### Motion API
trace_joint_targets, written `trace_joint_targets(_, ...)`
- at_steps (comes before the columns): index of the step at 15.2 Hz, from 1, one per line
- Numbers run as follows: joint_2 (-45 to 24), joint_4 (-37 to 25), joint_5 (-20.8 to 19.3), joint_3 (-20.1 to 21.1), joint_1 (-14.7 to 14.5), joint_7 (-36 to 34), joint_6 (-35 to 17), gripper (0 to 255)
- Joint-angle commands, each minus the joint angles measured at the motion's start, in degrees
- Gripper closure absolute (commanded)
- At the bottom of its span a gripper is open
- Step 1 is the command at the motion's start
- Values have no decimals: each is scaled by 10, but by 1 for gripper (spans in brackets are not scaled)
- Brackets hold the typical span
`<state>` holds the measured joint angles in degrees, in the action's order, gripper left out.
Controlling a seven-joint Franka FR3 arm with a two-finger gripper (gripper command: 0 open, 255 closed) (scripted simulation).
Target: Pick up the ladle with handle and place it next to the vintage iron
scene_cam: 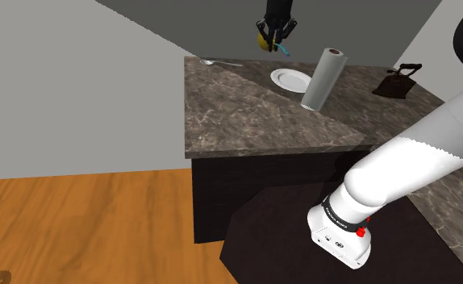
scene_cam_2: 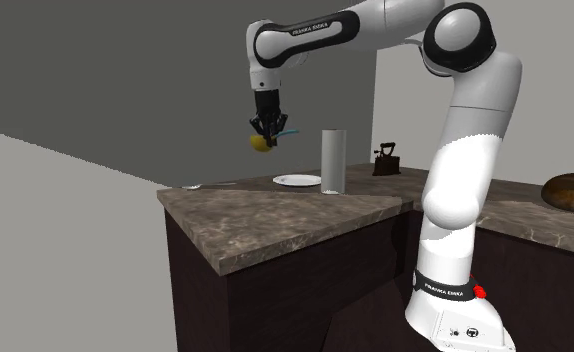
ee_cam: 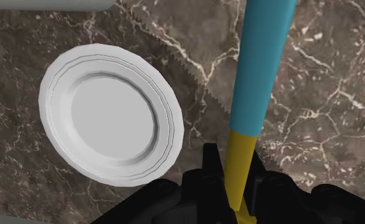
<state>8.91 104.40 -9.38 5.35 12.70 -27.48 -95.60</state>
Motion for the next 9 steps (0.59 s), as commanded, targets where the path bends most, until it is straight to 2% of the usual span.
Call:
trace_joint_targets(1,-3,-19,0,0,0,3,16,255)
trace_joint_targets(9,-18,-99,-1,2,0,11,80,255)
